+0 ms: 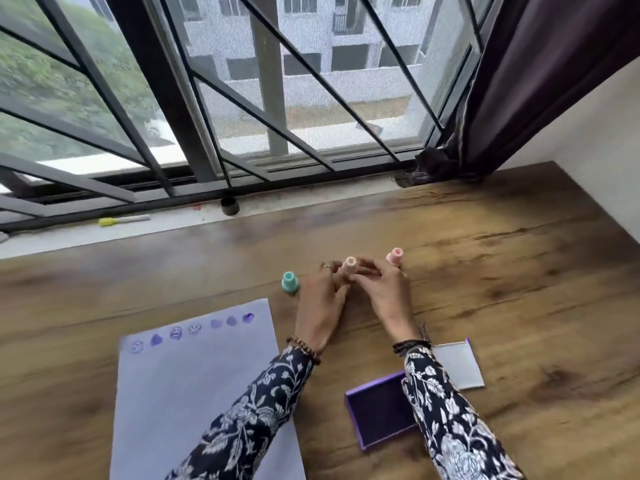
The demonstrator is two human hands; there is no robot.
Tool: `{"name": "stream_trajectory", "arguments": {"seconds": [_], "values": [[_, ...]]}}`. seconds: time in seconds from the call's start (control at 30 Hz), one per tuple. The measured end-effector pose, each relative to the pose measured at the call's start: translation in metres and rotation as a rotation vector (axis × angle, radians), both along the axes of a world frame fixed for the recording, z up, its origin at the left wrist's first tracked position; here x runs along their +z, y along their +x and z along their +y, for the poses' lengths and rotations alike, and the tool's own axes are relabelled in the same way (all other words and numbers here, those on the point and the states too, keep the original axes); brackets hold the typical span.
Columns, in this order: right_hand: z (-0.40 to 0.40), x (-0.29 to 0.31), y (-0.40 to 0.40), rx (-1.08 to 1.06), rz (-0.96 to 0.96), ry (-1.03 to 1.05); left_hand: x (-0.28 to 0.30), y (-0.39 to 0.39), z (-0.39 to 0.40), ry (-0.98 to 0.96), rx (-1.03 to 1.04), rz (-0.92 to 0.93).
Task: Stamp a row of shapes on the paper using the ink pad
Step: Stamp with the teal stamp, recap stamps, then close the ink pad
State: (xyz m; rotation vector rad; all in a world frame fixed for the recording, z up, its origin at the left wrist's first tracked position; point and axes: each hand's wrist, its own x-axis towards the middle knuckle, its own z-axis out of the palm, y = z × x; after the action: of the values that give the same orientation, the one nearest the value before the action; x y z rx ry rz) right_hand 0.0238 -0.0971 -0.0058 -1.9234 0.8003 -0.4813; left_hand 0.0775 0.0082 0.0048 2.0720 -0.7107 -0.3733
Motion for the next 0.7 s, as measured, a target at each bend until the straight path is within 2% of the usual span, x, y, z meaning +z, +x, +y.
{"name": "stream_trajectory", "arguments": {"seconds": [0.13, 0.3, 0.47, 0.57, 0.63, 0.7], "values": [[0.028, -0.007, -0.016, -0.116, -0.020, 0.004, -0.003, -0.019, 0.043, 0.021, 0.112, 0.086], [0.066, -0.006, -0.001, 0.058, 0.060, -0.094, -0.001, -0.003, 0.078, 0.063, 0.357, 0.169], [0.074, 0.002, 0.031, 0.248, 0.127, -0.164, -0.001, 0.028, 0.068, 0.068, 0.340, 0.131], [0.075, 0.004, 0.037, 0.320, 0.162, -0.272, -0.003, 0.032, 0.065, 0.026, 0.329, 0.121], [0.075, 0.007, 0.034, 0.350, 0.181, -0.311, -0.003, 0.031, 0.067, -0.035, 0.328, 0.161], [0.074, 0.009, 0.027, 0.364, 0.144, -0.264, -0.001, 0.029, 0.073, -0.114, 0.311, 0.237]]}}
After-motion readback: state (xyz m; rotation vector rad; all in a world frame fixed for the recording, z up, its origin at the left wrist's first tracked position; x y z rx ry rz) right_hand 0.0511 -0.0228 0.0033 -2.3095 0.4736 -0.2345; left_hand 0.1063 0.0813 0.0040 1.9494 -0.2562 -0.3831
